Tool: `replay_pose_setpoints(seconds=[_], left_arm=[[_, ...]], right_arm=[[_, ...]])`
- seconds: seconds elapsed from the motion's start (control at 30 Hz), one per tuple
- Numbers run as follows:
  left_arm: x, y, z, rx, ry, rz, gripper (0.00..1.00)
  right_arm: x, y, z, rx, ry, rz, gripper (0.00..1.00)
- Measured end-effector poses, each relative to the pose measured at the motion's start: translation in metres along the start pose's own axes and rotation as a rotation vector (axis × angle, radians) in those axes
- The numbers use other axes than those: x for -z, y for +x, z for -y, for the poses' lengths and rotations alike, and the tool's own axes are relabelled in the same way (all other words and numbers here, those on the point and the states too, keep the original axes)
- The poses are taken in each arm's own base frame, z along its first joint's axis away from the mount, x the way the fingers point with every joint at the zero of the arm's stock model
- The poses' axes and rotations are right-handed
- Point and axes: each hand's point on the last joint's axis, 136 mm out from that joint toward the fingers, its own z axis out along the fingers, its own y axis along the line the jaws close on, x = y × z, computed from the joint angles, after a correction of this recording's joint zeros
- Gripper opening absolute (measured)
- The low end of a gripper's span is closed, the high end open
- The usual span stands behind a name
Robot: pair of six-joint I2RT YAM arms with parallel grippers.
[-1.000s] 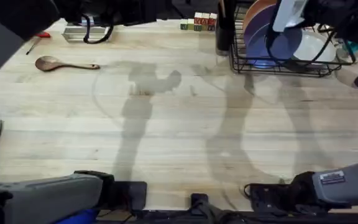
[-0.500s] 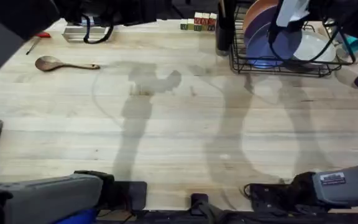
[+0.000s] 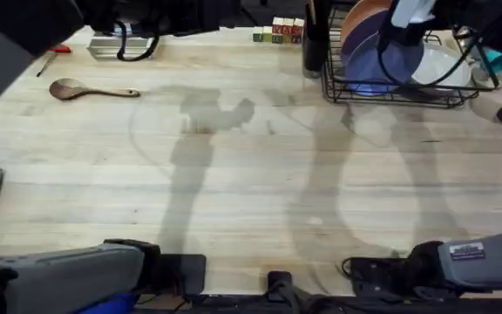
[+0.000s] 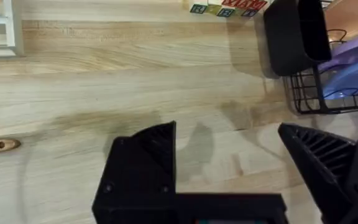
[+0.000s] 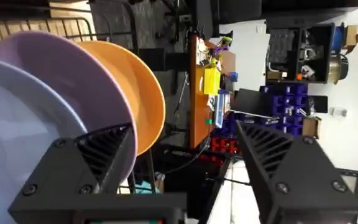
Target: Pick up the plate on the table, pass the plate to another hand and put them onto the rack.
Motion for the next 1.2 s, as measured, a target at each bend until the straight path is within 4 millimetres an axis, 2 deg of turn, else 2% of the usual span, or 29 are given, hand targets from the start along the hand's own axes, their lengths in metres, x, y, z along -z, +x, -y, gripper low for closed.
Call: replay_pose_setpoints(seconds=[0.4, 0.73, 0.87, 1.07, 1.2], left_arm=[[0.0, 0.001, 0.0, 0.001, -0.001, -0.003, 0.993], [0.0, 0.001, 0.0, 0.001, -0.001, -0.003, 0.994], [0.0, 0.001, 0.0, 0.001, -0.001, -0.003, 0.994], [0.0, 0.001, 0.0, 0.001, -0.001, -0.003, 0.993], [0.0, 0.001, 0.0, 0.001, -0.001, -0.003, 0.993]], right_arm=[[0.01, -0.003, -0.004, -0.078, -0.02, -0.002, 0.996], [0.023, -0.003, 0.011, -0.123, 0.017, -0.035, 0.995], [0.029, -0.003, 0.002, -0.195, -0.027, -0.049, 0.995], [0.033, -0.002, -0.022, -0.265, -0.126, -0.071, 0.995], [0.033, -0.002, -0.025, -0.275, -0.135, -0.073, 0.995]])
